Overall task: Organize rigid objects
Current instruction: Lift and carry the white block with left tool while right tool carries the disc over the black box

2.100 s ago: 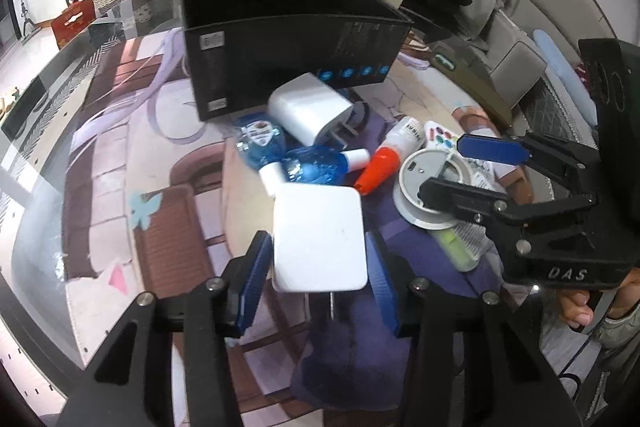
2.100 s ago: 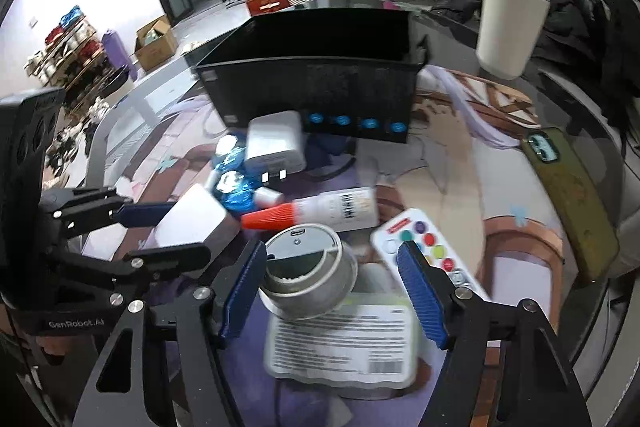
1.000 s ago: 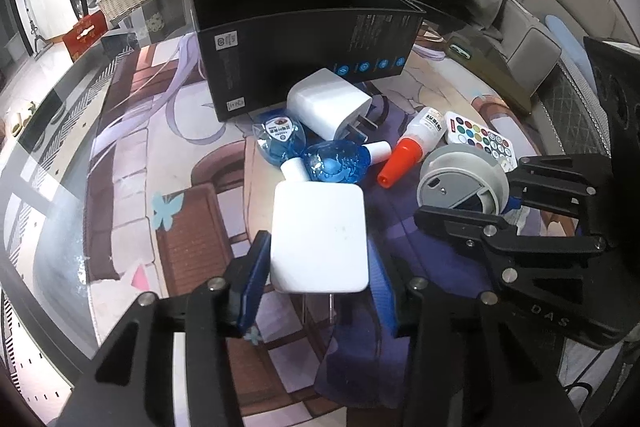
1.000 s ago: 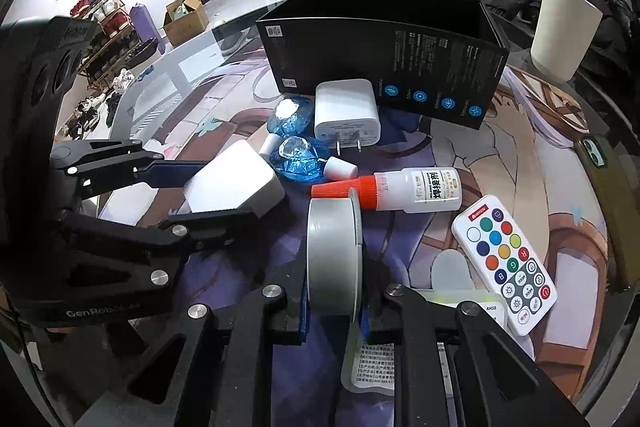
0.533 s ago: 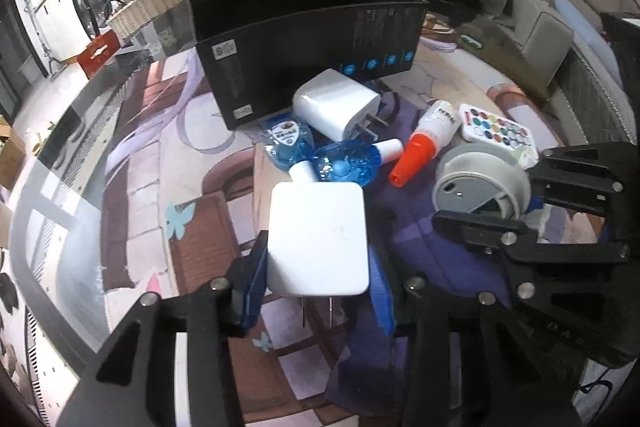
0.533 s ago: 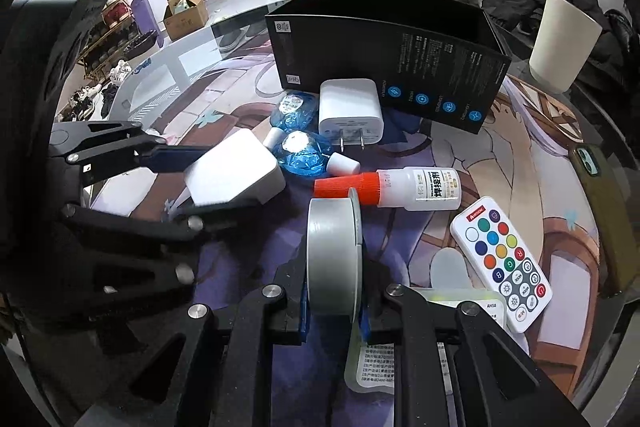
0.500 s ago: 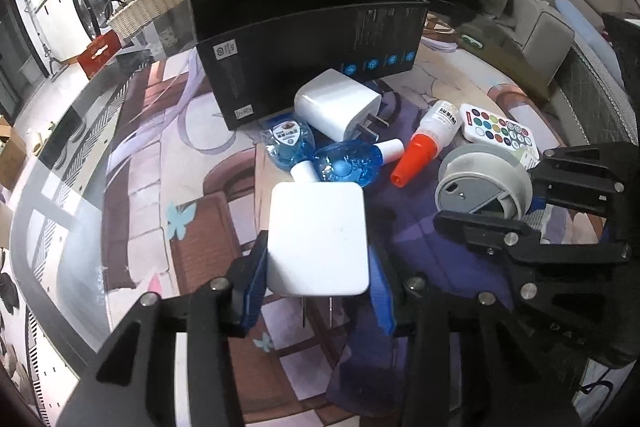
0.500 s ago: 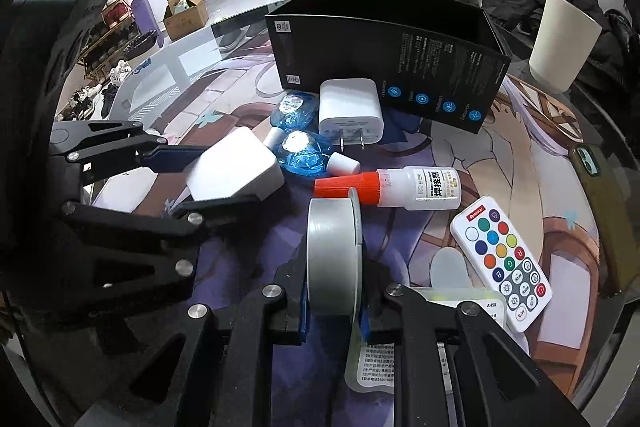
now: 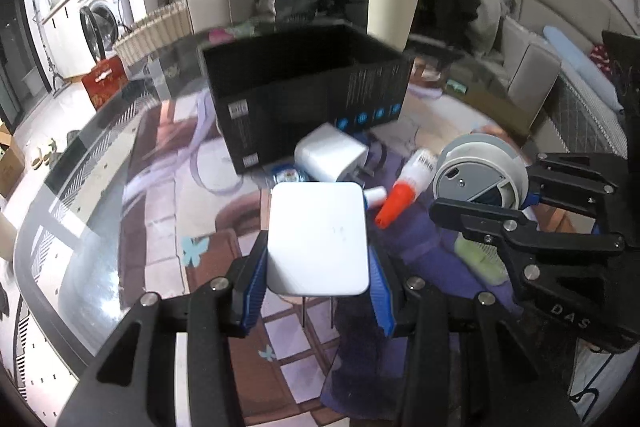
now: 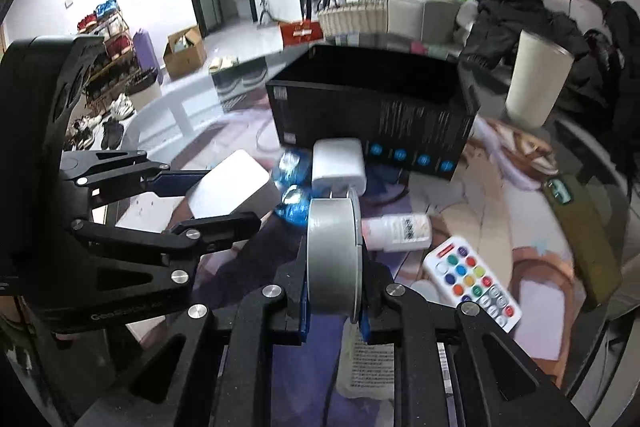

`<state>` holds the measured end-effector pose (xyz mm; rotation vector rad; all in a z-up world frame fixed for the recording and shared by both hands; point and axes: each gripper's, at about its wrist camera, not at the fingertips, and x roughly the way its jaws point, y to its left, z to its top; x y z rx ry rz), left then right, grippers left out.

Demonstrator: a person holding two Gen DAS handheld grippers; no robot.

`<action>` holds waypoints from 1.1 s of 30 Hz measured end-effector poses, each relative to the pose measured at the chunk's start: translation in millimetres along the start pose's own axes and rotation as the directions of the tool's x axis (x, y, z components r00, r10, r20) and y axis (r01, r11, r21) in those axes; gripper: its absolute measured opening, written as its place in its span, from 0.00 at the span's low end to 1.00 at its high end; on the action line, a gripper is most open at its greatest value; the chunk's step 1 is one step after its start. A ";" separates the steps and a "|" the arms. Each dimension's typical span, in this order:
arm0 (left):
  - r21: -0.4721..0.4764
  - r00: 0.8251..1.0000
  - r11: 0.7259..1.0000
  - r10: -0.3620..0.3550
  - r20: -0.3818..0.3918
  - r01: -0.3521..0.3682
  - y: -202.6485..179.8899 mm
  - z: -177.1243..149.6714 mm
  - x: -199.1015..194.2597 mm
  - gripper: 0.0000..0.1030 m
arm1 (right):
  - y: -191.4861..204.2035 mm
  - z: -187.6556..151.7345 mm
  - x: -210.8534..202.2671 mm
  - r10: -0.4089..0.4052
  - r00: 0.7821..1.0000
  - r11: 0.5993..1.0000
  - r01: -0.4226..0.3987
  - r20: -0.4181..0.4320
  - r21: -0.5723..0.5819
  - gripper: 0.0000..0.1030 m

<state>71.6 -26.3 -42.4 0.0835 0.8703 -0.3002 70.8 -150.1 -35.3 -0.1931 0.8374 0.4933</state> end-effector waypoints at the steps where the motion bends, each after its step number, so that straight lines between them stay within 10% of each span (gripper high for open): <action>1: 0.000 1.000 1.000 -0.001 0.014 0.001 0.2 0.4 -2.8 0.42 | -0.7 0.7 -3.3 -0.006 1.000 1.000 0.006 0.017 0.004 0.17; 14: 0.049 0.932 0.997 0.037 0.360 -0.058 -3.5 -0.8 -74.0 0.42 | 13.5 6.5 -66.6 -0.094 0.937 0.992 0.116 0.337 -0.047 0.06; 23: 0.000 0.971 0.999 0.032 0.236 -0.033 11.7 2.7 -52.1 0.42 | -0.1 5.8 -31.2 -0.034 0.985 0.999 0.033 0.168 0.007 0.04; 29: -0.050 0.989 0.999 0.014 0.146 -0.007 23.2 4.0 -34.4 0.42 | -21.4 20.1 2.8 0.091 0.995 0.987 -0.097 0.051 0.131 0.48; 33: -0.074 0.994 0.997 0.019 0.106 -0.011 36.6 16.6 -22.8 0.42 | -36.8 35.2 23.8 0.110 0.994 0.970 -0.111 0.015 0.217 0.53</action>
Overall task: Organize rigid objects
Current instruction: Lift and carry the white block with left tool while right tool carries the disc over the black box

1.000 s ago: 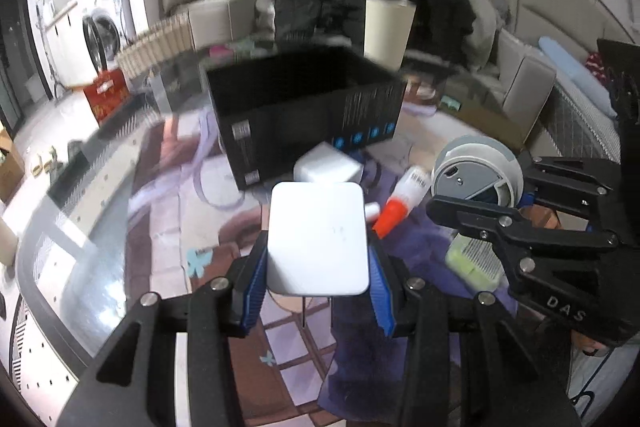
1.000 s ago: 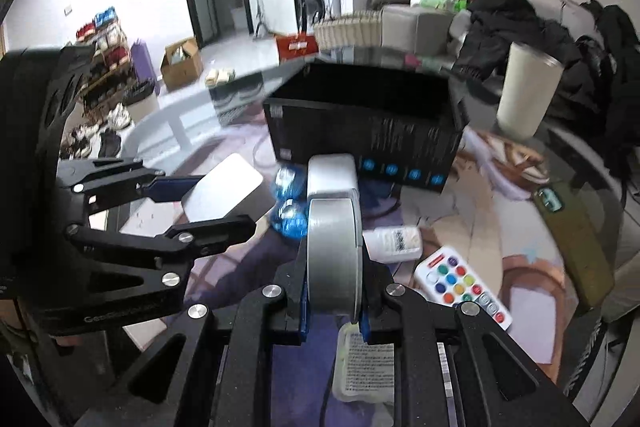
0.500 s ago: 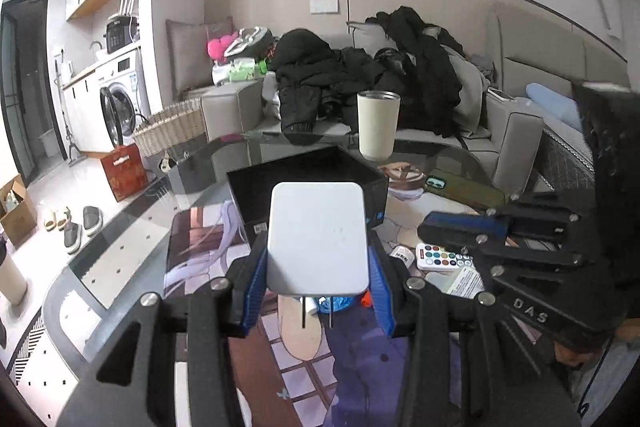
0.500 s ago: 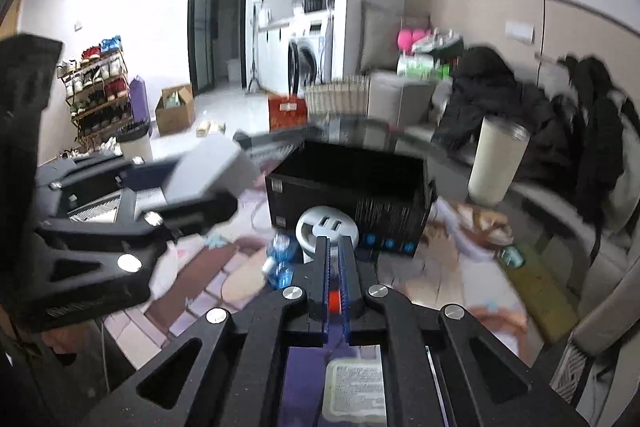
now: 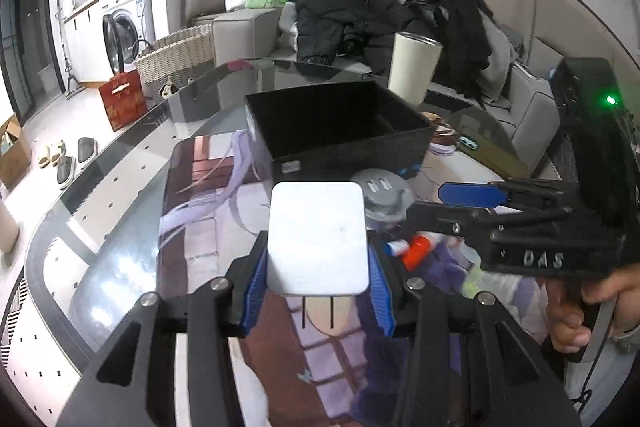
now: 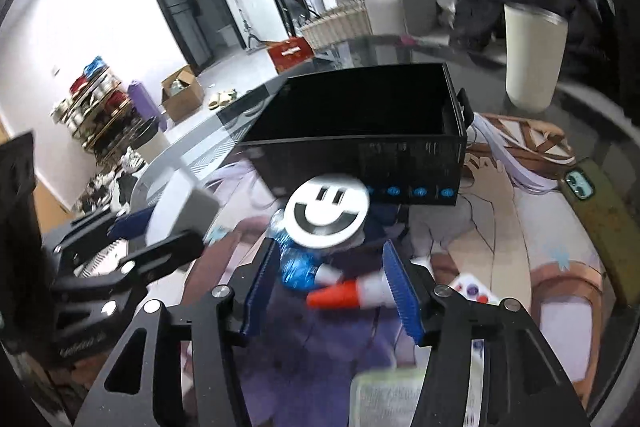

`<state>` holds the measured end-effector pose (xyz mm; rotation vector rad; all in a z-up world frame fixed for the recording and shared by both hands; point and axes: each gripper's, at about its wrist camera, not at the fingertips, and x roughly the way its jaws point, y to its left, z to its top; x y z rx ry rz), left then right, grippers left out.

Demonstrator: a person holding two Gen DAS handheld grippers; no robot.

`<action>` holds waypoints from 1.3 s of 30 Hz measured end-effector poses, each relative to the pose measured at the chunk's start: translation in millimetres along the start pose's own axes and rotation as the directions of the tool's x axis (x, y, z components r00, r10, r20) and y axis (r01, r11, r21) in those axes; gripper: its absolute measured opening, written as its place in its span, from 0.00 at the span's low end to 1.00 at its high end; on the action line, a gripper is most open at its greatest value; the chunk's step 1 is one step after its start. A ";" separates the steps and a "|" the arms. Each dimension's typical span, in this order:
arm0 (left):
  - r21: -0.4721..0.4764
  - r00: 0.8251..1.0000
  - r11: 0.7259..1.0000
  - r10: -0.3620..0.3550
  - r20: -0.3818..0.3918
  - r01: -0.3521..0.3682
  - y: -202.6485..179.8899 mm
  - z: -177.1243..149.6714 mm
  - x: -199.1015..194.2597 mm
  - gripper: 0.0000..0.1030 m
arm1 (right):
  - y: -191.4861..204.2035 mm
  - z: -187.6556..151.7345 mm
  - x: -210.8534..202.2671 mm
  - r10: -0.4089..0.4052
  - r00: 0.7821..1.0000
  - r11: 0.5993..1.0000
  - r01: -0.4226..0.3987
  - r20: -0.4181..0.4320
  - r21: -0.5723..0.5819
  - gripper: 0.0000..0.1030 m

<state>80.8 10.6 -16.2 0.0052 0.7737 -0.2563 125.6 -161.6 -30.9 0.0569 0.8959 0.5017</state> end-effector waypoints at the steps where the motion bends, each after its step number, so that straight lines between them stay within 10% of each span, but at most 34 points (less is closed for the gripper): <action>1: -0.004 1.000 1.000 0.001 -0.005 -0.001 2.7 1.5 2.8 0.42 | -3.4 5.6 6.9 0.013 1.000 1.000 -0.013 -0.014 0.023 0.53; 11: -0.008 0.999 1.000 0.015 -0.032 -0.016 14.1 -0.4 14.6 0.42 | 36.6 20.1 41.5 -0.098 0.995 0.985 0.097 -0.005 -0.141 0.73; 17: -0.014 0.999 1.000 0.010 -0.040 -0.011 19.2 -0.8 15.7 0.42 | 39.5 22.4 59.9 -0.135 0.990 0.981 0.128 -0.036 -0.147 0.56; 27: -0.011 0.999 1.000 0.020 0.039 -0.020 14.4 3.1 -0.5 0.42 | 31.6 21.6 24.4 -0.110 0.988 0.985 0.123 0.107 -0.120 0.56; 34: 0.028 0.968 0.998 0.050 0.245 -0.059 -2.0 5.8 -39.8 0.42 | 42.5 -0.1 -49.2 -0.092 0.927 0.981 0.147 0.363 -0.126 0.56; 39: 0.038 0.969 0.999 0.017 0.248 -0.027 -6.1 17.5 -38.4 0.42 | 50.6 -0.8 -78.0 -0.090 0.888 0.967 0.186 0.451 -0.173 0.56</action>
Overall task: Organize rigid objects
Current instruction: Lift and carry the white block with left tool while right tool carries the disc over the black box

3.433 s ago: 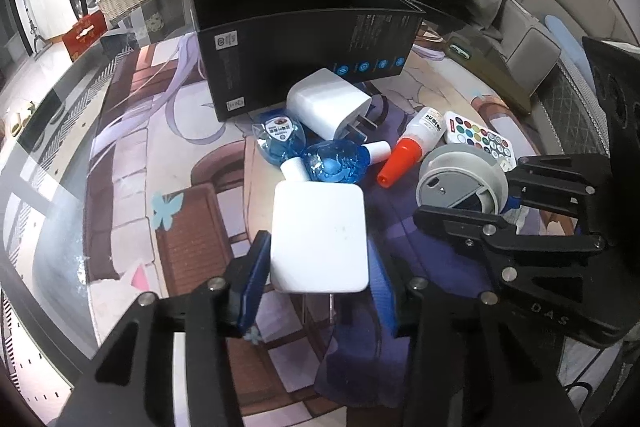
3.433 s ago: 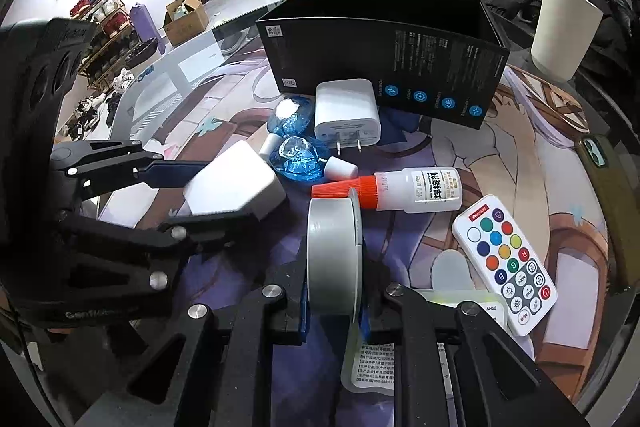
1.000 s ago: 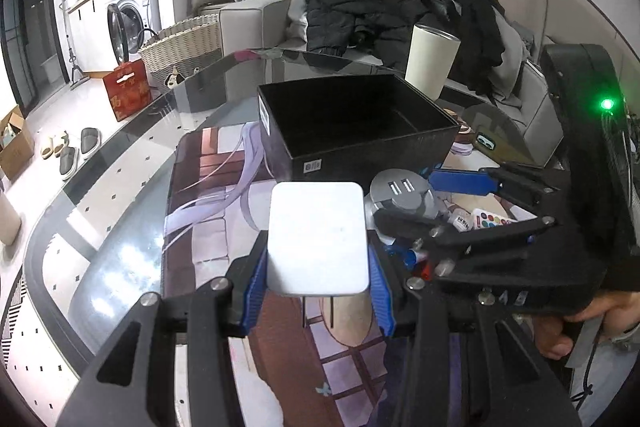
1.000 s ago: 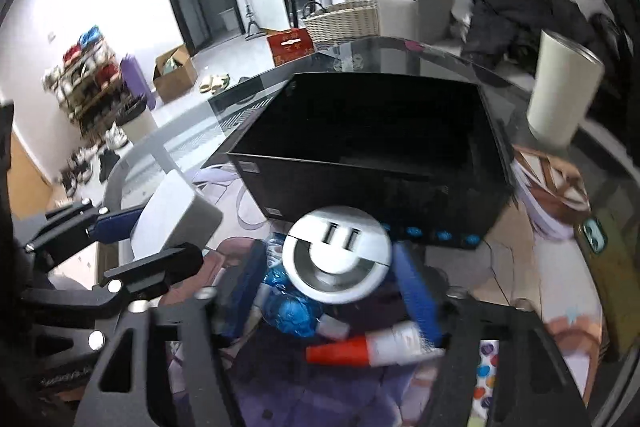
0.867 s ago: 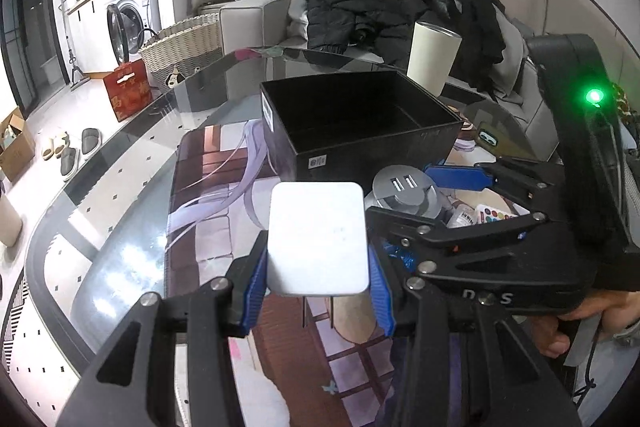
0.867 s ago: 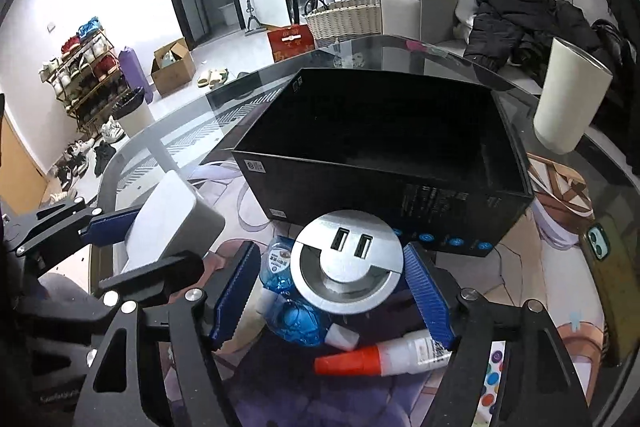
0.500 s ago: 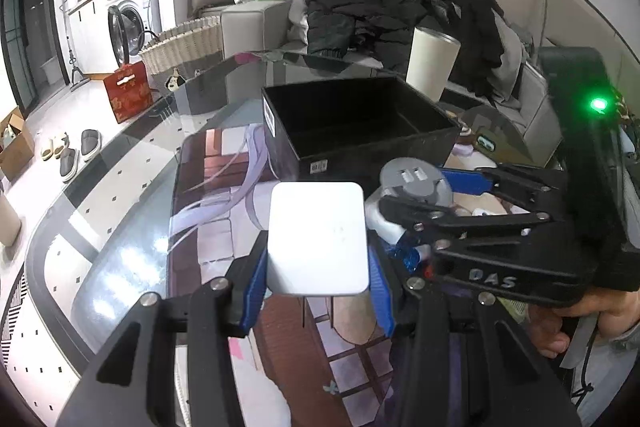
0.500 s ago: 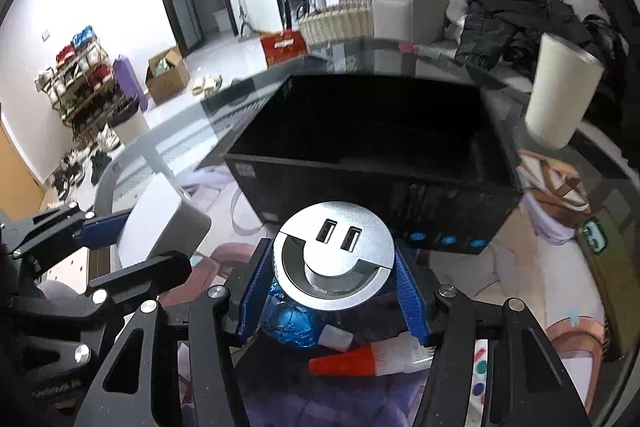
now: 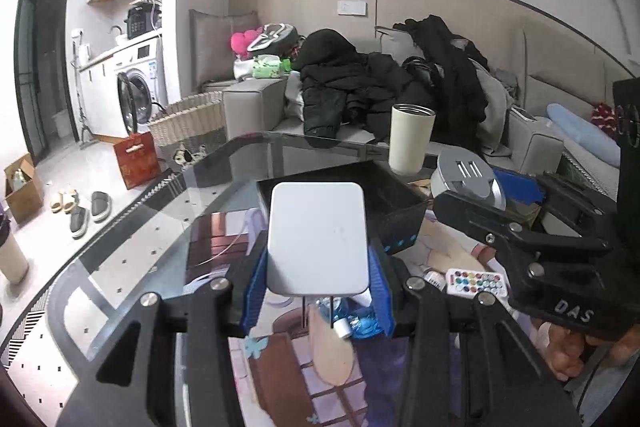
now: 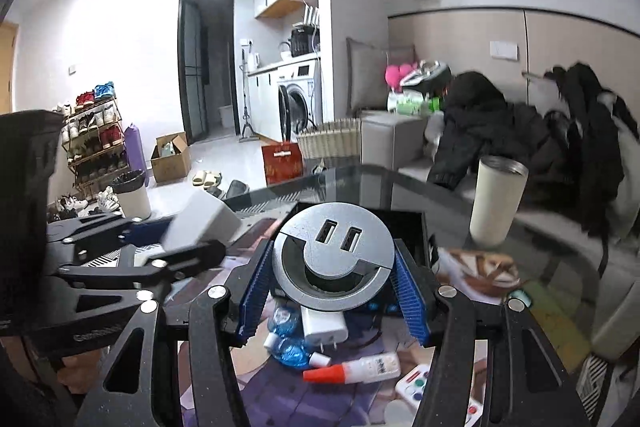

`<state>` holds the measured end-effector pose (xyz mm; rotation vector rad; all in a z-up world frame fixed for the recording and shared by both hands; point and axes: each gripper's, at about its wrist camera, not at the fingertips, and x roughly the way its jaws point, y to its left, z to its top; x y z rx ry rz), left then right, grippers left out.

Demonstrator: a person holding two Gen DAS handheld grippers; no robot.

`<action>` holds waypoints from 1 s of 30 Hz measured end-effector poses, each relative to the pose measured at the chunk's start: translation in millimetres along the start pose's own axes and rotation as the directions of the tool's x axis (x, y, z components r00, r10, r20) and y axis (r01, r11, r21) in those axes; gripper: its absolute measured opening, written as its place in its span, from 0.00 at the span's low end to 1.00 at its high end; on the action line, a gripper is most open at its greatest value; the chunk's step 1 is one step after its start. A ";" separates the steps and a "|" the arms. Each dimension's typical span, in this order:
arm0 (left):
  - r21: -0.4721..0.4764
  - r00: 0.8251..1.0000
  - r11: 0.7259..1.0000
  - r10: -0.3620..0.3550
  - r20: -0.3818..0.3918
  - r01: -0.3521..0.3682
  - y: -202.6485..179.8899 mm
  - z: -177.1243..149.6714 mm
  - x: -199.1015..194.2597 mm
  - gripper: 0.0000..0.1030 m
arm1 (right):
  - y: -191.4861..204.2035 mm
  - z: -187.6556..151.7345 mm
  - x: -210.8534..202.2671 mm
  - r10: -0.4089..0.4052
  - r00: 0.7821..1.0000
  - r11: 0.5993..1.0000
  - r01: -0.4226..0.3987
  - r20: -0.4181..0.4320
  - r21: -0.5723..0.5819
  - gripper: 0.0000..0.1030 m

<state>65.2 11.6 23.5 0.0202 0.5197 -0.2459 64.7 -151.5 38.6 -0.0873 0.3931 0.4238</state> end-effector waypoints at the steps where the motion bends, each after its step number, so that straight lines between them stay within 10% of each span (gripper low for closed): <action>1: -0.005 1.000 1.000 -0.007 0.000 0.007 1.1 4.1 2.2 0.42 | -1.5 3.2 0.6 0.000 1.000 1.000 0.000 0.002 -0.002 0.56; 15: -0.013 1.000 1.000 0.006 0.024 -0.006 16.5 76.4 72.7 0.42 | -32.5 59.7 59.5 -0.037 0.999 0.999 0.037 0.001 -0.014 0.56; 30: -0.081 0.933 0.997 -0.033 -0.358 0.004 13.9 62.5 172.0 0.42 | -76.0 32.7 162.2 0.041 0.907 0.991 0.018 -0.420 0.135 0.56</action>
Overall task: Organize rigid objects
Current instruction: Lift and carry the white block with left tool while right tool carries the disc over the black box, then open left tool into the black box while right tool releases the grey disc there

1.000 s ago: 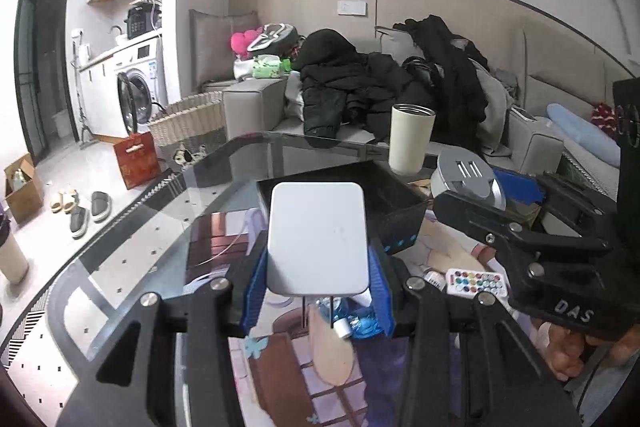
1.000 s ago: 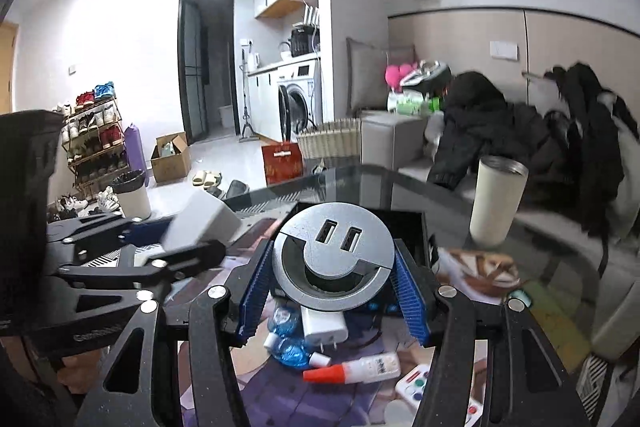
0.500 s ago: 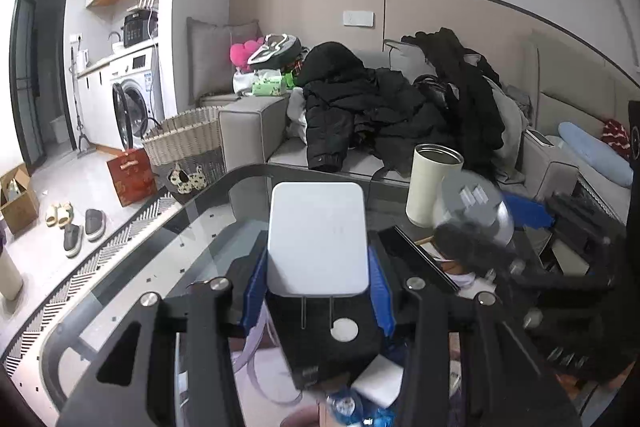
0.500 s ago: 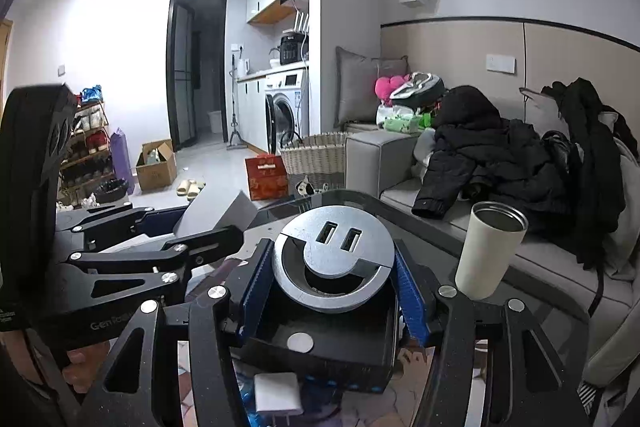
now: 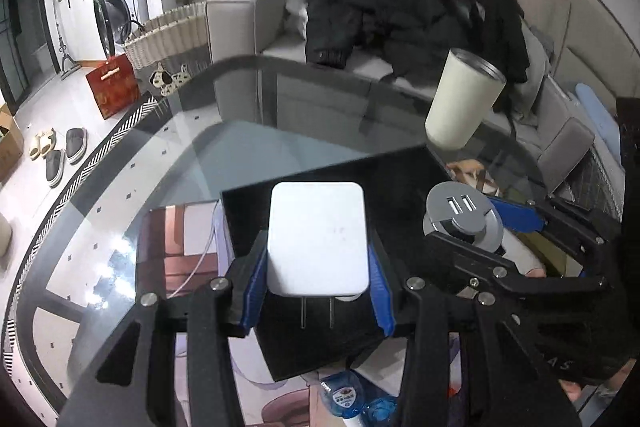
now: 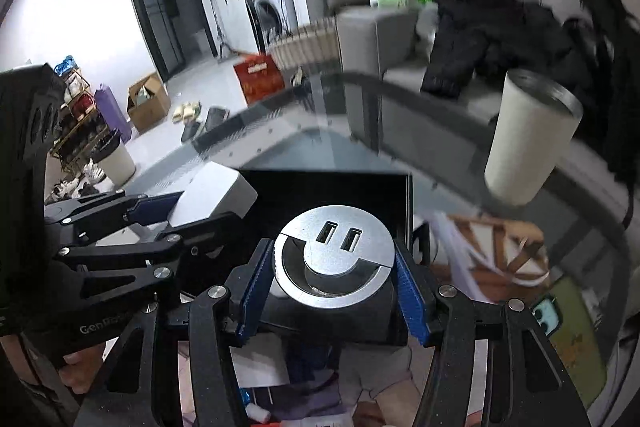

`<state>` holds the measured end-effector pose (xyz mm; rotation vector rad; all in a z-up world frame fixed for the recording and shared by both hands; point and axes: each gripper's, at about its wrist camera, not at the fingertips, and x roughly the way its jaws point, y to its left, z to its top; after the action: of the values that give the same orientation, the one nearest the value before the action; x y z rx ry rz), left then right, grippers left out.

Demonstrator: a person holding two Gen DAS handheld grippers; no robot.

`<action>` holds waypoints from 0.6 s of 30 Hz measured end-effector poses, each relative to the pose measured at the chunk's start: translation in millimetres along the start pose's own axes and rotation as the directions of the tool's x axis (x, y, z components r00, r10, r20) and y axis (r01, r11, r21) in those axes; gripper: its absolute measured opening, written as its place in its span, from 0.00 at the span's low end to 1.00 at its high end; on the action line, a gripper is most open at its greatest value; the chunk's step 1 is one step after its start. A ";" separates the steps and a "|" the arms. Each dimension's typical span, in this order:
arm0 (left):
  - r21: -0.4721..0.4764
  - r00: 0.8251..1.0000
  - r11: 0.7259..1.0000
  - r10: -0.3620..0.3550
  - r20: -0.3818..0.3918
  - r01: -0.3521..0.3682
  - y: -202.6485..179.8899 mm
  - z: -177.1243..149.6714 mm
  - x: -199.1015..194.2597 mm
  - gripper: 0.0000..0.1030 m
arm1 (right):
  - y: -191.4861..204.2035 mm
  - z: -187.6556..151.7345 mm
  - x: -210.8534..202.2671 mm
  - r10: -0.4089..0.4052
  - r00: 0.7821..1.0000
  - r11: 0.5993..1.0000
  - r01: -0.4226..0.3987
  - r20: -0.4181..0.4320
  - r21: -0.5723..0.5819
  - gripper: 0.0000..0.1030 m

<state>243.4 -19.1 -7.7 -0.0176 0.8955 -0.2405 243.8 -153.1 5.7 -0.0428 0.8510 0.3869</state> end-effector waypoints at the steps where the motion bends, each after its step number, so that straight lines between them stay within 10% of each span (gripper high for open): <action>1: 0.001 1.000 1.000 -0.003 -0.014 0.003 -1.0 -0.1 3.3 0.42 | -2.2 -0.1 3.4 0.001 1.000 1.000 -0.001 -0.013 0.002 0.56; 18: -0.004 0.999 1.000 0.009 0.034 -0.009 7.5 -12.6 -7.4 0.60 | -3.3 -8.1 3.1 0.035 0.998 0.999 -0.034 -0.042 0.020 0.58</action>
<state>230.7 -9.2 -10.8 -0.0208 0.8616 -0.2298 240.9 -156.7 -2.3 -0.0185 0.8984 0.4118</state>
